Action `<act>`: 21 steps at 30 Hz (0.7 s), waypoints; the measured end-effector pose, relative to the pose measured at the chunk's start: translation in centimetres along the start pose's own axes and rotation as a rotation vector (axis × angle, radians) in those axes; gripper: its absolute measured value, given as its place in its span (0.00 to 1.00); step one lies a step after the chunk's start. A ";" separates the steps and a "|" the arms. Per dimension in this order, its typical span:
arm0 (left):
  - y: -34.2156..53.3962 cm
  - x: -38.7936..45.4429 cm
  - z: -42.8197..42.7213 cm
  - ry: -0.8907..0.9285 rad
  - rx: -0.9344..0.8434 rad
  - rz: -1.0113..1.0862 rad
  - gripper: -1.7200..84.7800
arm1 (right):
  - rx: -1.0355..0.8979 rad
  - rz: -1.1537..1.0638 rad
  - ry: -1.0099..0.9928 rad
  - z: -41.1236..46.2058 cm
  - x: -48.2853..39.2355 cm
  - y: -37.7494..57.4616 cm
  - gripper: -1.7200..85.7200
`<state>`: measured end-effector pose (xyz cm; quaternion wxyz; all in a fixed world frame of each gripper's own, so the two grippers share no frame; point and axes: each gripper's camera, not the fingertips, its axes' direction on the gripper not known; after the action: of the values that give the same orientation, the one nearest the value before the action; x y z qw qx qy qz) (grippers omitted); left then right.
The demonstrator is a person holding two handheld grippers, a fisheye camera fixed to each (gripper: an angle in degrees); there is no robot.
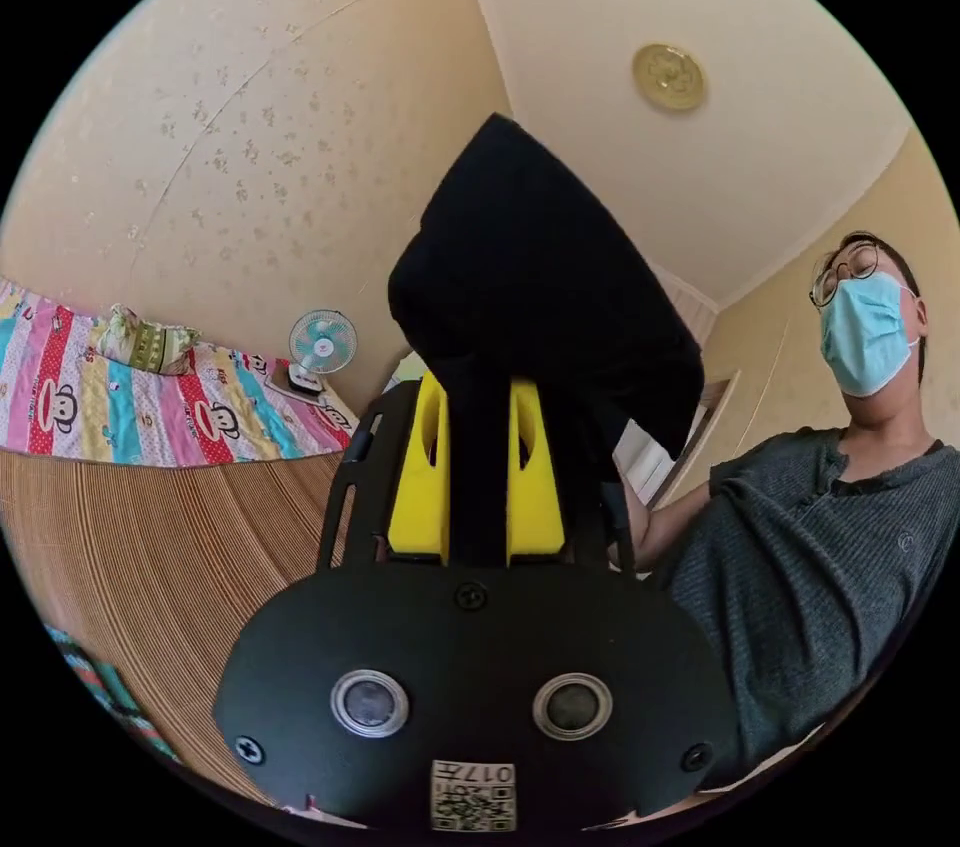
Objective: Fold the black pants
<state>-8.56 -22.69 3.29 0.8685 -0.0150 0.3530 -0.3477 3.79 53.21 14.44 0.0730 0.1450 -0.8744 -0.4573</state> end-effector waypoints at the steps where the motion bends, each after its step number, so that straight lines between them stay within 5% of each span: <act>1: -0.3 0.5 -0.5 0.013 0.019 0.014 0.08 | 0.003 -0.006 0.060 -0.4 -1.0 -0.3 0.03; 15: -14.2 17.5 0.7 -0.106 0.027 0.432 0.07 | -0.092 -0.225 0.399 4.7 -19.1 -14.5 0.02; 21: -19.7 19.8 2.2 -0.113 0.036 0.459 0.08 | -0.073 -0.275 0.558 7.5 -25.4 -21.9 0.02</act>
<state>-8.81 -50.25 -1.59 0.9433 0.0616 0.2917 -0.1460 30.02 55.39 -7.66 0.2529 0.3791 -0.7757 -0.4366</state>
